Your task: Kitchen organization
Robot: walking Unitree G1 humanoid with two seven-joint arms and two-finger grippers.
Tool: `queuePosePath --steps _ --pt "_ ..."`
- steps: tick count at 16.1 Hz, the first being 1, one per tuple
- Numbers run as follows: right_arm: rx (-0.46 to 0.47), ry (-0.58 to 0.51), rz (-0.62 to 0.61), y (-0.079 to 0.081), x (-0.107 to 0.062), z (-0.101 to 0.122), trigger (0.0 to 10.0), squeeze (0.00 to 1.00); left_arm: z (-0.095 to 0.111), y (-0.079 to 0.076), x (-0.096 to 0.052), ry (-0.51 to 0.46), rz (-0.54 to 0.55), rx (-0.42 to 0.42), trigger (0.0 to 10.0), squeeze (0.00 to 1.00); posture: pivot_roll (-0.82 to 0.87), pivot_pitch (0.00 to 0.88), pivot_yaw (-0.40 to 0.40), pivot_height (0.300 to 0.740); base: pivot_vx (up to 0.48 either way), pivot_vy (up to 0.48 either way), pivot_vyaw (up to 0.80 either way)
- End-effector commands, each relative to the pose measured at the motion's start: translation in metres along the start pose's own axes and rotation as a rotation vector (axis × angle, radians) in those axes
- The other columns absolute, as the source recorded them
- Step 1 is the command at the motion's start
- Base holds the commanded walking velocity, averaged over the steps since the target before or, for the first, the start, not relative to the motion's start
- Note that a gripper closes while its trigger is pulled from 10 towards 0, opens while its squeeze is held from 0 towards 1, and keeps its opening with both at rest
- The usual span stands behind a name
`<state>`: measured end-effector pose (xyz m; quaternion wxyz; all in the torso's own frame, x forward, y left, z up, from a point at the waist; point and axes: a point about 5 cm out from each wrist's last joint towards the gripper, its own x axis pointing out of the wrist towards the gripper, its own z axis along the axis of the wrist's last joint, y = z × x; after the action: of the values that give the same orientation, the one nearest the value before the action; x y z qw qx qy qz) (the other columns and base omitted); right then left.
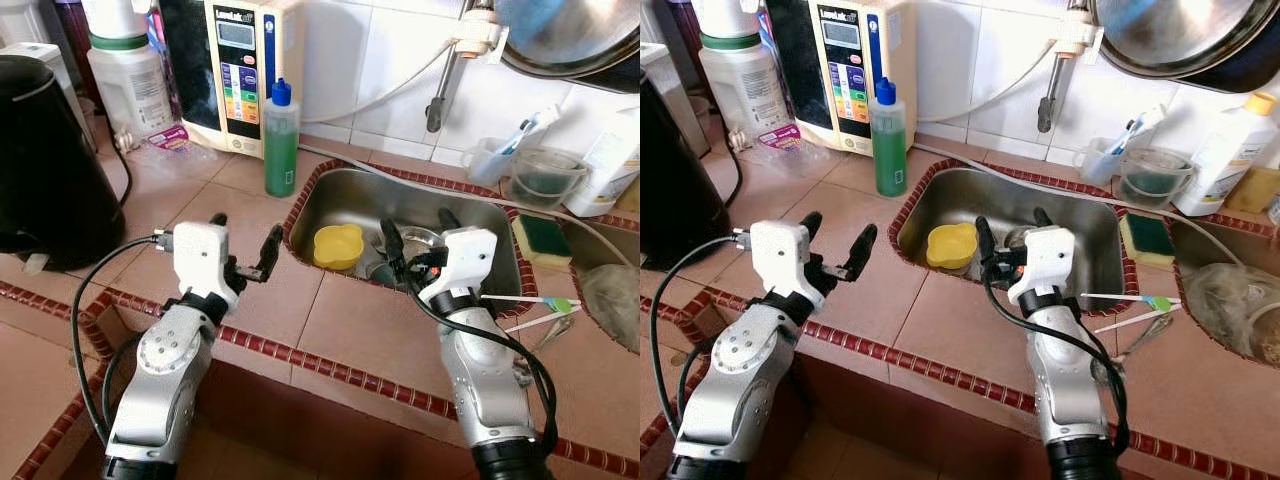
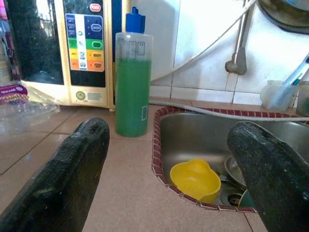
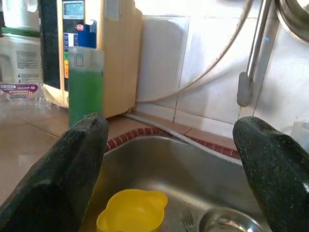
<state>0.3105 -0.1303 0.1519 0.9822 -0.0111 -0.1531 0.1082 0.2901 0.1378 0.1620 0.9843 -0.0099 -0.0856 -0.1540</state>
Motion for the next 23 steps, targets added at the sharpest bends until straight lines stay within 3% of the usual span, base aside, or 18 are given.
queuePosePath --steps 1,8,23 --pt "-0.032 -0.013 0.004 0.001 0.000 0.005 10.0 0.00 0.003 -0.002 -0.001 -0.025 -0.021 0.014 10.0 0.00 -0.08 0.000 -0.013 0.740 0.000 0.000 0.00" --pt "-0.087 -0.011 -0.007 -0.011 0.006 0.009 10.0 0.00 0.006 -0.007 -0.004 -0.053 -0.045 -0.005 10.0 0.00 -0.08 0.000 -0.024 0.740 0.000 -0.399 0.00" --pt "-0.134 -0.007 0.058 -0.010 0.007 0.010 10.0 0.00 0.002 -0.015 -0.001 -0.041 -0.074 -0.007 10.0 0.00 -0.09 0.000 -0.039 0.740 0.000 -0.451 0.00"
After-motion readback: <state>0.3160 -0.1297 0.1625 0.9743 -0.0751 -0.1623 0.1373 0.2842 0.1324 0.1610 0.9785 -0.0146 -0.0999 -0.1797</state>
